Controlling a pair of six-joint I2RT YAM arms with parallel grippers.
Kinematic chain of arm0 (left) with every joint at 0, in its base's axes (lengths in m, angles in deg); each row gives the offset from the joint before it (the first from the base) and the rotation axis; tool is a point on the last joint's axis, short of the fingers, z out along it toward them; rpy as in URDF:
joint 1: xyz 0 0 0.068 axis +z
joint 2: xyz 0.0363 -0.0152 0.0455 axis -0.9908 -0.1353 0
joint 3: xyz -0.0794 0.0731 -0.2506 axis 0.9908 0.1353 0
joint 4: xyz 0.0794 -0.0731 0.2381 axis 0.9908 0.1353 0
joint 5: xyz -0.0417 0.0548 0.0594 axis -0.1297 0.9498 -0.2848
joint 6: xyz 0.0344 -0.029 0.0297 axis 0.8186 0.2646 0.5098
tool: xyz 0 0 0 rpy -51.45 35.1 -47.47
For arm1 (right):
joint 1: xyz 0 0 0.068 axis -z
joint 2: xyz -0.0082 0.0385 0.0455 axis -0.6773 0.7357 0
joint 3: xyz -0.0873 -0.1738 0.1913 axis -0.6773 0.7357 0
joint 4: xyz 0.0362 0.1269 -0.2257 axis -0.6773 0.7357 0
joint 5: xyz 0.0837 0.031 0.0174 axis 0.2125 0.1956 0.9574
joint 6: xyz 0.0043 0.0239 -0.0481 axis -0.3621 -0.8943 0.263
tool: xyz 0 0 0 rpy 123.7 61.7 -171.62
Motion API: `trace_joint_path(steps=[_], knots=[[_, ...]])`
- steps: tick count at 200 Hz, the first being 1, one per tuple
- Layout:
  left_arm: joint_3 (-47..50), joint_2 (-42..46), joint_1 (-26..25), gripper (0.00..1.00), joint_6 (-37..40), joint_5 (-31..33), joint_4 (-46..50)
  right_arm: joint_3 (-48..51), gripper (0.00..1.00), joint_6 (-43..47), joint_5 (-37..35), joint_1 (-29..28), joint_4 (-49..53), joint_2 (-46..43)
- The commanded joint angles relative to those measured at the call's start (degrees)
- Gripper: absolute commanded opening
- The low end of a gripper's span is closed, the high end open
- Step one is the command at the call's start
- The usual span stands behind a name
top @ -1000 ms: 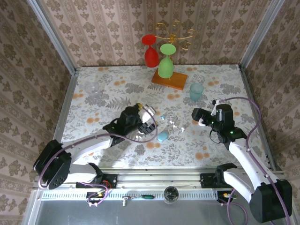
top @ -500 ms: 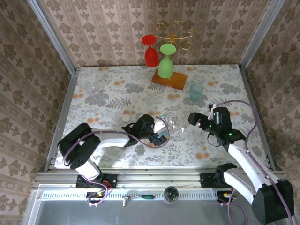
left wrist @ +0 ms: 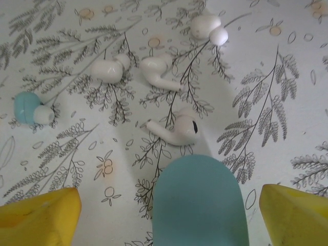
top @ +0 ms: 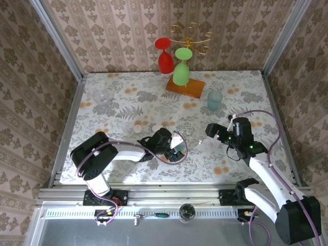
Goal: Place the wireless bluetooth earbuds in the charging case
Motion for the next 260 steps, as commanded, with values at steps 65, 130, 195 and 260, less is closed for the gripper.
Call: trace_joint_path(steps=[65,130,195,260], knots=[[1.51,-2.01,1.32,0.47,1.49,-2.47,-1.26,-0.54,1.00,-0.93,0.60,-0.42,1.46,-0.05],[4.83,6.47,2.35,0.38,5.17,-8.80,-7.00,-4.95,0.99,-3.81,17.05,0.22,5.37,5.23],[3.10,12.47,2.61,0.38,11.46,-13.10,-6.64,-3.84,0.85,-11.88,39.64,-4.63,-6.71,15.24],[2.48,14.72,2.57,0.38,11.38,-17.18,-7.92,-1.97,0.67,-19.46,39.49,-8.50,-19.21,19.13]])
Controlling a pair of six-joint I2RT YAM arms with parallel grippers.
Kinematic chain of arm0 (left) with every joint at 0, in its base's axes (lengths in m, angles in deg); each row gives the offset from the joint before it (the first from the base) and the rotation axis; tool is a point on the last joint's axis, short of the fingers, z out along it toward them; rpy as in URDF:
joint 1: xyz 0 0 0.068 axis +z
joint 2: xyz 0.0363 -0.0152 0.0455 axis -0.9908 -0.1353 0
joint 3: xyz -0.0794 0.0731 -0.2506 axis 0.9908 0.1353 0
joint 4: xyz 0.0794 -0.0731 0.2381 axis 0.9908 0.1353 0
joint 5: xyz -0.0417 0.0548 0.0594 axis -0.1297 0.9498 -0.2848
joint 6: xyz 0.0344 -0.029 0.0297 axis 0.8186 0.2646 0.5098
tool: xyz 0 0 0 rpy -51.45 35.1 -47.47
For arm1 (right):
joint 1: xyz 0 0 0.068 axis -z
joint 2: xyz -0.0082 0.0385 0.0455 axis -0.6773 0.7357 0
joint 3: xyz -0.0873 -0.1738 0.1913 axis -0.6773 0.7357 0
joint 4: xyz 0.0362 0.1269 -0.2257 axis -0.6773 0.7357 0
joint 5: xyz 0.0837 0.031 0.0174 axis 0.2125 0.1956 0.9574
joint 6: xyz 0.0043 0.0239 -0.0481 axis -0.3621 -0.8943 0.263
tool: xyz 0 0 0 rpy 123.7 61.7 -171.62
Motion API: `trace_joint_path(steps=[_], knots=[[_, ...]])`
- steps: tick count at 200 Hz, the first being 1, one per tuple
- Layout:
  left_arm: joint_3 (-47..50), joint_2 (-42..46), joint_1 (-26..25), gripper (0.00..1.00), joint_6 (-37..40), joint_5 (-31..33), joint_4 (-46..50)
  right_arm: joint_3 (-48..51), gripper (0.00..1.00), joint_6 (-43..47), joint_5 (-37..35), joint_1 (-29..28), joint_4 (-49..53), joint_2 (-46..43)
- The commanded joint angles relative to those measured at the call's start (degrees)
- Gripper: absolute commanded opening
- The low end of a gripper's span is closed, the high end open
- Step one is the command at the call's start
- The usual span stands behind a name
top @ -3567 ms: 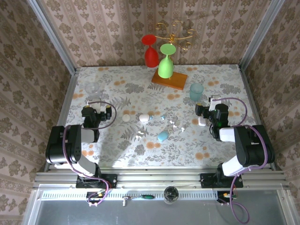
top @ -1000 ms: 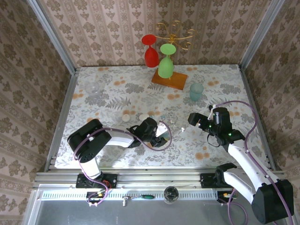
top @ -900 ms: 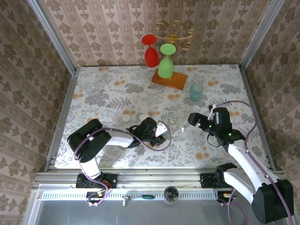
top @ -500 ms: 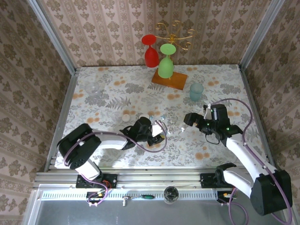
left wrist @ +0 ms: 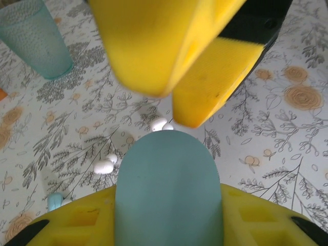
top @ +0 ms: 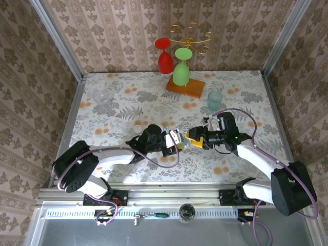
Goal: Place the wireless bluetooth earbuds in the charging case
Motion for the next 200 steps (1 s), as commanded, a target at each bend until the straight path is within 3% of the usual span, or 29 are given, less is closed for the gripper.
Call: trace_joint_path(steps=[1,36,82,106,128,144,166,200], knots=[[-1.87,1.86,0.24,0.38,1.05,-2.95,-1.65,0.83,0.67,-2.94,2.18,-0.80,-4.70,1.09],[-2.58,2.49,0.27,0.38,0.40,-3.17,-2.35,0.60,0.61,-3.03,2.53,-1.62,-5.92,2.57],[-2.49,1.78,0.73,0.37,-2.65,-2.90,-5.15,0.26,0.43,-2.82,4.90,-1.93,-6.27,3.41],[-2.68,1.01,0.74,0.37,-3.17,-2.71,-5.49,-0.57,0.24,-2.74,5.42,-1.95,-5.79,3.67],[-2.89,0.61,0.69,0.39,-3.39,-2.54,-5.95,-0.88,0.18,-2.76,5.52,-1.87,-5.85,3.16],[-2.77,0.73,0.85,0.47,-4.05,-2.10,-6.58,-1.02,0.17,-3.03,5.28,-1.42,-5.89,2.62],[-1.05,1.98,1.81,0.71,-7.26,-0.76,-11.12,-1.02,0.15,-4.77,4.71,0.39,-7.06,1.76],[2.83,4.52,4.37,0.90,-15.42,0.31,-20.92,-0.39,0.13,-14.58,6.28,4.05,-15.76,-0.22]])
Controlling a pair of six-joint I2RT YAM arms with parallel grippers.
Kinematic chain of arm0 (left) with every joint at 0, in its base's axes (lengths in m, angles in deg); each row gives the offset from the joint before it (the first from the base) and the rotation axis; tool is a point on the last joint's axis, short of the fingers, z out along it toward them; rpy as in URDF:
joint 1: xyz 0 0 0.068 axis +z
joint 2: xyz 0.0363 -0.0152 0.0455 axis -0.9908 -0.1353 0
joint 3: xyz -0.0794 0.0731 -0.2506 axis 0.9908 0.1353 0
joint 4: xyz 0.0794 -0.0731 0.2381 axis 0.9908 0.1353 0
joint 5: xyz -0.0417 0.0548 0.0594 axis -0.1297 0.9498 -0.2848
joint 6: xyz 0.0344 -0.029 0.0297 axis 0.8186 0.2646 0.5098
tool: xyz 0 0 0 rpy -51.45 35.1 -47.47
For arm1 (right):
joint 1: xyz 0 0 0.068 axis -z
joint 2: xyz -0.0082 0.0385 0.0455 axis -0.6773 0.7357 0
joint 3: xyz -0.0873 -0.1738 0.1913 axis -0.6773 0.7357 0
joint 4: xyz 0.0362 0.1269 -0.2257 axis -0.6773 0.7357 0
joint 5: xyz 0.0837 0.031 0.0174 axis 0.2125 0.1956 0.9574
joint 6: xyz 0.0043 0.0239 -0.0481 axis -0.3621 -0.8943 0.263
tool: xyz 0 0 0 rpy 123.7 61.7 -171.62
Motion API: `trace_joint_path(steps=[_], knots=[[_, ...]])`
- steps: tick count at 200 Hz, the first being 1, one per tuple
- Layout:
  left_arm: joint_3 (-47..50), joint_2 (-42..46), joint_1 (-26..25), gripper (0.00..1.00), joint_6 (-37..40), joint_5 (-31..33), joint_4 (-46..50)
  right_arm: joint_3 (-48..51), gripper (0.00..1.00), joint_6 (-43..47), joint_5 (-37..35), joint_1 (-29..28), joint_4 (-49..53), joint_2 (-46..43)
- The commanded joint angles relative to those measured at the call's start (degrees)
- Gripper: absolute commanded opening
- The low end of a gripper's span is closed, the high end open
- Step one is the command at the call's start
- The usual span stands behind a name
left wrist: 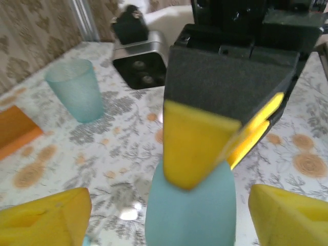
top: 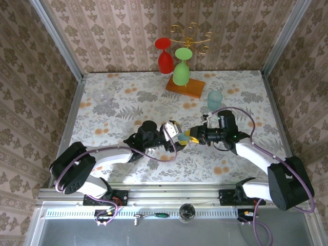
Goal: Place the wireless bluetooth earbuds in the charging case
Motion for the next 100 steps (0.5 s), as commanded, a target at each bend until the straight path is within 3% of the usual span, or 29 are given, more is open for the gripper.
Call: trace_joint_path(steps=[1,77,100], knots=[[2.67,2.83,1.81,0.91,-7.39,1.19,-10.49,-0.44,0.12,-8.16,3.04,2.07,-6.98,-2.48],[3.05,1.29,3.88,0.91,-10.61,-4.14,-22.27,-1.33,0.07,-28.20,7.70,4.42,-24.03,-6.06],[2.73,-0.14,4.05,0.86,-11.16,-5.70,-27.87,-1.92,0.06,-31.23,7.93,4.45,-27.59,-6.98]])
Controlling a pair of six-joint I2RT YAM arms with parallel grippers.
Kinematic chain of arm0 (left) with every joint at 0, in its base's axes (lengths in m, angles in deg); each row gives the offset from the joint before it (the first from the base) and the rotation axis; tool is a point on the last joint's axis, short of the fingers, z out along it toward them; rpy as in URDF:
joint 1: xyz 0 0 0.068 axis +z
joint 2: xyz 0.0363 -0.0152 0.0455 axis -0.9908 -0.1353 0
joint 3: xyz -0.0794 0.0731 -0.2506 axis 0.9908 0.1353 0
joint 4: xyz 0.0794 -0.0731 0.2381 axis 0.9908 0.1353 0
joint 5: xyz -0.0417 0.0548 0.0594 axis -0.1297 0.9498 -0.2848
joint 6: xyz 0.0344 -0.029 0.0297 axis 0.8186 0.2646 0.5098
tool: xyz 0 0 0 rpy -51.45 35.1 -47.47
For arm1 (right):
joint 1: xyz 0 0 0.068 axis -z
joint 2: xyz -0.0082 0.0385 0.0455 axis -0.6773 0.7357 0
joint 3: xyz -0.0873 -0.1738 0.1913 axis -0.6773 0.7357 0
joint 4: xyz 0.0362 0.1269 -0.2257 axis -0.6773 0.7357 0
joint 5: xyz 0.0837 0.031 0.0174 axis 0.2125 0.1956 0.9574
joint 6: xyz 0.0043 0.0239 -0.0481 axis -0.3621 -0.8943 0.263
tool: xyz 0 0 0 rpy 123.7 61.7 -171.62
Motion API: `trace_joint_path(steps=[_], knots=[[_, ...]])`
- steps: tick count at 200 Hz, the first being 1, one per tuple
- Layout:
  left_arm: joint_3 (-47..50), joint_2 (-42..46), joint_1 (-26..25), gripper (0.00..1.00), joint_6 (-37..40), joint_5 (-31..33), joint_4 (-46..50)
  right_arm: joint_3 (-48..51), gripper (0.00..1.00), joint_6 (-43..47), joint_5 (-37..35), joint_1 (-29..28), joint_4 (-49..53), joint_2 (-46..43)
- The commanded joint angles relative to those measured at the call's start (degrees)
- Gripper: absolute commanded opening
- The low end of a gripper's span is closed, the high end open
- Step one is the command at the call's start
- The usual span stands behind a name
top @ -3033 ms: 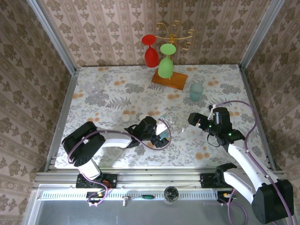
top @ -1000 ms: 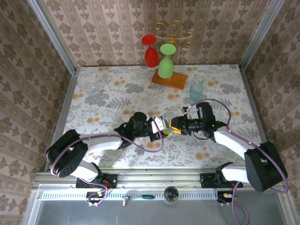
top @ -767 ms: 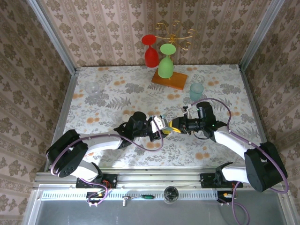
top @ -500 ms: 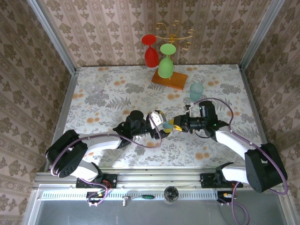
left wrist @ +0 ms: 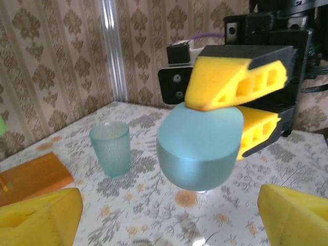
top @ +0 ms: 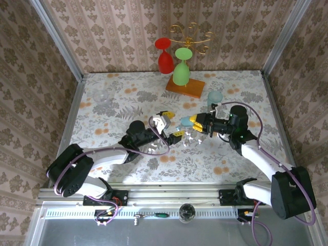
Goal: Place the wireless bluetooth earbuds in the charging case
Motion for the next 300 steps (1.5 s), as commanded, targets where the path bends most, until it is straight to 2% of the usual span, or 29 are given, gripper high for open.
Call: trace_joint_path(steps=[1,59,131,153,193,216,226,249,271,300], knots=[[-0.92,-1.55,0.35,0.86,-1.93,-3.26,-9.06,-1.82,0.06,-6.98,2.81,0.24,-8.34,-1.91],[-6.10,-6.21,1.02,0.76,-5.80,-10.11,-16.04,-1.92,0.01,-10.28,1.68,-0.21,-13.24,-3.58],[-9.69,-7.93,1.01,0.64,-5.83,-16.08,-15.93,-2.71,0.01,-9.76,-0.60,-3.05,-12.93,-3.97],[-10.00,-8.09,1.04,0.57,-6.06,-17.17,-16.04,-2.94,0.01,-9.45,-0.71,-3.35,-12.60,-4.14],[-9.82,-7.64,0.97,0.49,-6.41,-17.42,-16.11,-3.24,0.01,-8.91,-0.44,-3.36,-12.30,-3.55],[-9.82,-7.61,1.05,0.36,-6.52,-17.74,-16.07,-3.33,0.01,-8.98,-0.51,-3.35,-12.28,-3.18],[-9.88,-7.60,1.09,0.34,-6.58,-17.73,-16.09,-3.26,0.01,-9.02,-0.48,-3.37,-12.41,-3.09],[-9.90,-7.34,1.03,0.35,-6.84,-17.57,-16.12,-3.07,0.01,-8.91,-0.46,-3.34,-12.03,-3.17],[-9.81,-7.11,1.01,0.42,-6.67,-17.58,-16.03,-2.89,0.01,-8.39,-0.44,-3.37,-11.28,-3.18],[-9.89,-6.93,1.07,0.43,-6.63,-17.66,-16.03,-3.00,0.01,-8.38,-0.52,-3.31,-11.26,-3.26]])
